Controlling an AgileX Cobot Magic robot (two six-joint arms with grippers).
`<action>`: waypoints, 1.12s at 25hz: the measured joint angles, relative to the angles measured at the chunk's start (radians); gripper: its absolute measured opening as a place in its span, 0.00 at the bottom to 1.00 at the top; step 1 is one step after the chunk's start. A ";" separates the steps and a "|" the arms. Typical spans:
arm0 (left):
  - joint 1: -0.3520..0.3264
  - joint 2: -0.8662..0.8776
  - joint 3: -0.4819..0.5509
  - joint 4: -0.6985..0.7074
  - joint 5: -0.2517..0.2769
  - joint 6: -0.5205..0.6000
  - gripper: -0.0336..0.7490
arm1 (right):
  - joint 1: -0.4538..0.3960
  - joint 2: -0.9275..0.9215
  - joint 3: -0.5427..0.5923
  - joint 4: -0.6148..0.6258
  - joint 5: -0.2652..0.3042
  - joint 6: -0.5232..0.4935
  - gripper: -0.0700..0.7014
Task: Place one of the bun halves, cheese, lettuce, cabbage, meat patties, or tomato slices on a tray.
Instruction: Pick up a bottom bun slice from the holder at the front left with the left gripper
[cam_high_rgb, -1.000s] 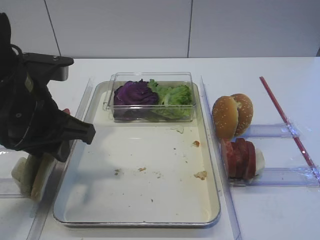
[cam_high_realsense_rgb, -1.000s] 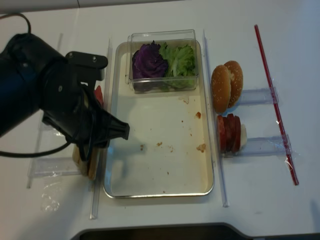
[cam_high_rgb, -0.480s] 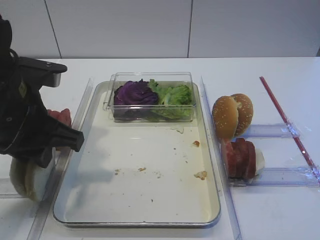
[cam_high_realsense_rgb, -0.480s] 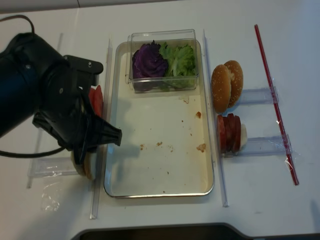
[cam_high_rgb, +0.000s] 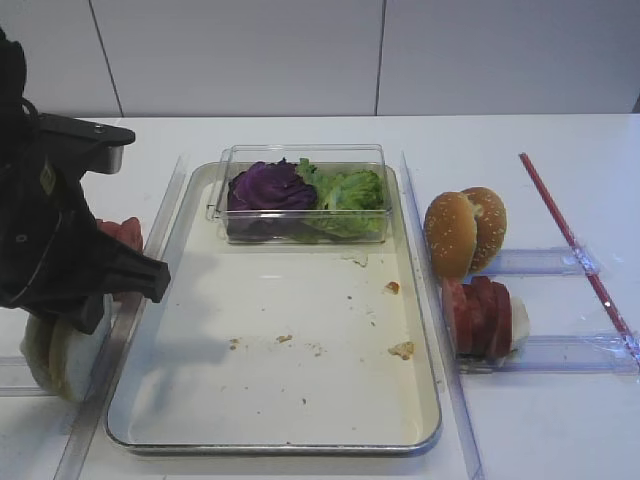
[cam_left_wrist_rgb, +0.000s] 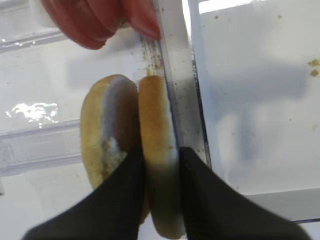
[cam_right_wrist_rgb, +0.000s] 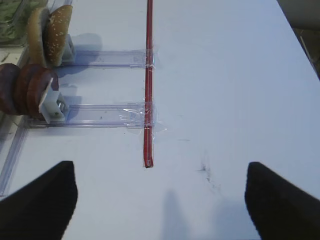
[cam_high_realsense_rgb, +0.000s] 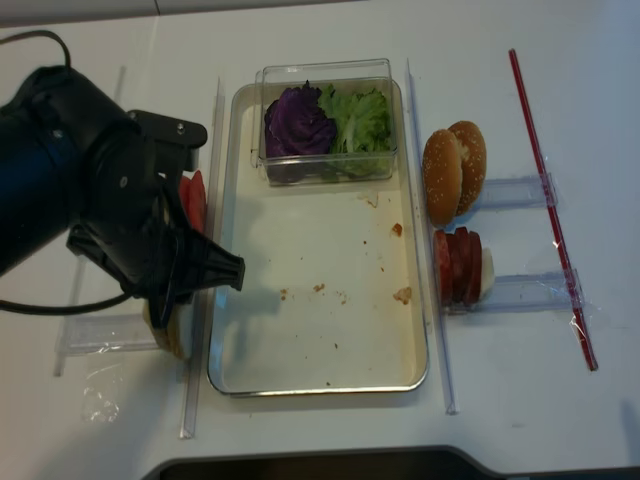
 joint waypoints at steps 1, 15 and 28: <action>0.000 0.000 0.000 0.000 0.000 0.000 0.29 | 0.000 0.000 0.000 0.000 0.000 0.000 1.00; 0.000 0.001 0.000 0.002 0.000 0.000 0.20 | 0.000 0.000 0.000 0.000 0.000 0.000 1.00; 0.000 0.002 0.000 0.002 0.000 0.000 0.19 | 0.000 0.000 0.000 0.000 0.000 0.000 1.00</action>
